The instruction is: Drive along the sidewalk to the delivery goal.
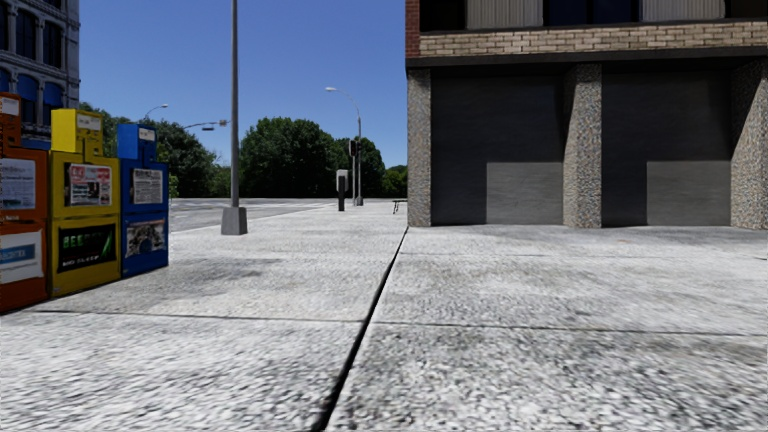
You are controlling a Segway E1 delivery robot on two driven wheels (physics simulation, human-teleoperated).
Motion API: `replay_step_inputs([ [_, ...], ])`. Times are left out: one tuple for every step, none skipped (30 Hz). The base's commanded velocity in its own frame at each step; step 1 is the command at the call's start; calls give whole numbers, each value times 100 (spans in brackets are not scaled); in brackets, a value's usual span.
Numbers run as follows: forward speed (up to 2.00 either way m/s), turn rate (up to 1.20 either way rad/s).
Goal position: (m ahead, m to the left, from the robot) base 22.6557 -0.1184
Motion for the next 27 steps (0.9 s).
replay_step_inputs([
  [200, 0],
  [200, 0],
  [200, 0],
  [200, 0],
  [200, 0],
  [200, 0],
  [200, 0],
  [200, 0],
  [200, 0],
  [200, 0],
  [200, 0],
  [200, 0],
  [200, 0],
  [200, 0],
  [200, 0],
  [200, 0],
  [200, 0],
  [200, 0],
  [200, 0],
  [200, 0],
  [200, 0],
  [200, 0],
  [200, 0],
  [200, 0],
  [200, 0],
  [200, 0],
  [200, 0],
])
